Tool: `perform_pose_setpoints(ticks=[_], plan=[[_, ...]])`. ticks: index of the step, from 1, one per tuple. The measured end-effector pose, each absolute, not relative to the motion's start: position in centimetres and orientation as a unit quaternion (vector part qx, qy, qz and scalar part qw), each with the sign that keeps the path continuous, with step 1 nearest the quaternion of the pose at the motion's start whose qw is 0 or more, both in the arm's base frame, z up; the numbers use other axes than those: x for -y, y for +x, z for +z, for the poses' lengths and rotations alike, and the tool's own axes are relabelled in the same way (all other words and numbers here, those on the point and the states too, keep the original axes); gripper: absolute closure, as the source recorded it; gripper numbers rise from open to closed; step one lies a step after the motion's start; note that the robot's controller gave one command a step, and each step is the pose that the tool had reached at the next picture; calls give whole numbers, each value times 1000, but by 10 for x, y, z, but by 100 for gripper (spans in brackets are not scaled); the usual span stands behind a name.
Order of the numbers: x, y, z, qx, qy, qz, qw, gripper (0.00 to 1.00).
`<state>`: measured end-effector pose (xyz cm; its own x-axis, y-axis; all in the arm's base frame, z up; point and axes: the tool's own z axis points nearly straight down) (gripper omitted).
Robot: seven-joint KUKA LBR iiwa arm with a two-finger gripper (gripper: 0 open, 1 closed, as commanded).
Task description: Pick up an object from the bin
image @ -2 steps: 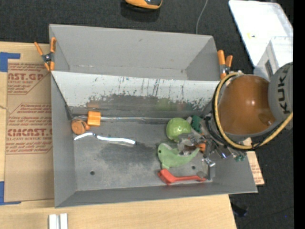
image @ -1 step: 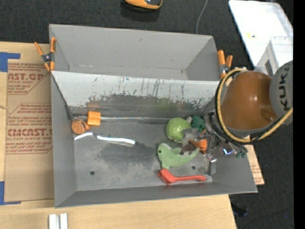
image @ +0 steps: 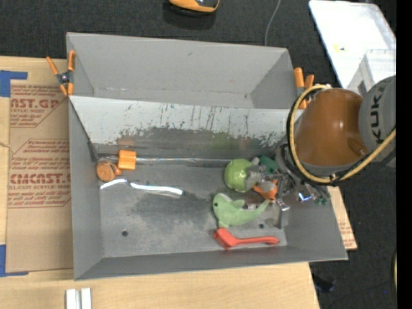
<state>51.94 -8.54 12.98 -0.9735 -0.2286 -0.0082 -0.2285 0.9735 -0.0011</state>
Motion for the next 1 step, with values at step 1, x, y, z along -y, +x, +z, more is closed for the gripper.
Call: perform_pose_setpoints(ticks=[1], plan=[[92, 524, 133, -964, -264, -1, 4, 0]])
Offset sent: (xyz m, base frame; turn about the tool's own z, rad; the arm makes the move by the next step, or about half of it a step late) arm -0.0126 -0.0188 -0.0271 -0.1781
